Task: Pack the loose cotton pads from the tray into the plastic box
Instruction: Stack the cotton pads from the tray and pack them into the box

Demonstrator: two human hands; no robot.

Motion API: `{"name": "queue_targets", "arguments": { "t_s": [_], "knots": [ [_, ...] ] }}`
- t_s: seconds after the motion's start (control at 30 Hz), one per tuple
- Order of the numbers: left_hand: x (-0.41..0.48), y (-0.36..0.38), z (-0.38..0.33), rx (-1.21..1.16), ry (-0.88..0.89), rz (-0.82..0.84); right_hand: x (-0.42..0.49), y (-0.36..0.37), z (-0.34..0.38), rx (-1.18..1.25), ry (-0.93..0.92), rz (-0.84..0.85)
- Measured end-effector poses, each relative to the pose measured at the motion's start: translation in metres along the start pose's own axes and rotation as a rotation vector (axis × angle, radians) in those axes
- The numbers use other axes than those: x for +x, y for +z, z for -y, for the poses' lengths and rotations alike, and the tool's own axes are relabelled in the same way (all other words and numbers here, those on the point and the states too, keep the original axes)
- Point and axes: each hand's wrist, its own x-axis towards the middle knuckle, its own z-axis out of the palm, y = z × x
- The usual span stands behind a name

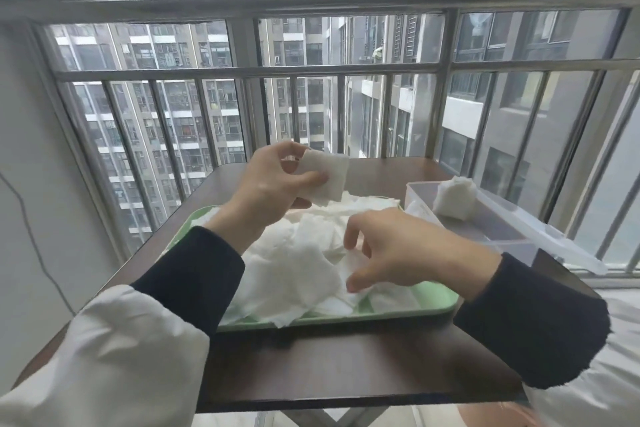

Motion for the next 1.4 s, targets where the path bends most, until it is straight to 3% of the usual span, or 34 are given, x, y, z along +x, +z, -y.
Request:
{"name": "queue_targets", "arguments": {
  "t_s": [0.27,0.43,0.63,0.93,1.2,1.3,1.4],
  "knots": [
    [0.001,-0.002,0.023,-0.174,-0.06,-0.026,0.004,-0.049,-0.017,0.331,-0.111,-0.045],
    [-0.002,0.002,0.025,-0.139,-0.025,0.014,0.02,-0.061,-0.022,0.699,-0.221,-0.166],
    [-0.006,0.007,0.021,-0.11,0.009,0.066,0.038,-0.043,-0.016,0.835,-0.249,-0.242],
    [-0.009,0.007,0.02,-0.11,0.05,0.136,0.042,-0.036,-0.017,0.804,-0.178,-0.391],
    [-0.007,0.007,0.021,-0.125,0.02,0.085,0.047,-0.027,-0.018,0.777,-0.102,-0.439],
    [-0.007,0.004,0.021,-0.079,0.076,0.076,0.05,-0.02,-0.016,0.651,-0.046,-0.544],
    [-0.003,-0.003,0.023,-0.043,0.109,-0.071,0.051,-0.015,-0.015,0.43,-0.047,-0.623]
  ]
}}
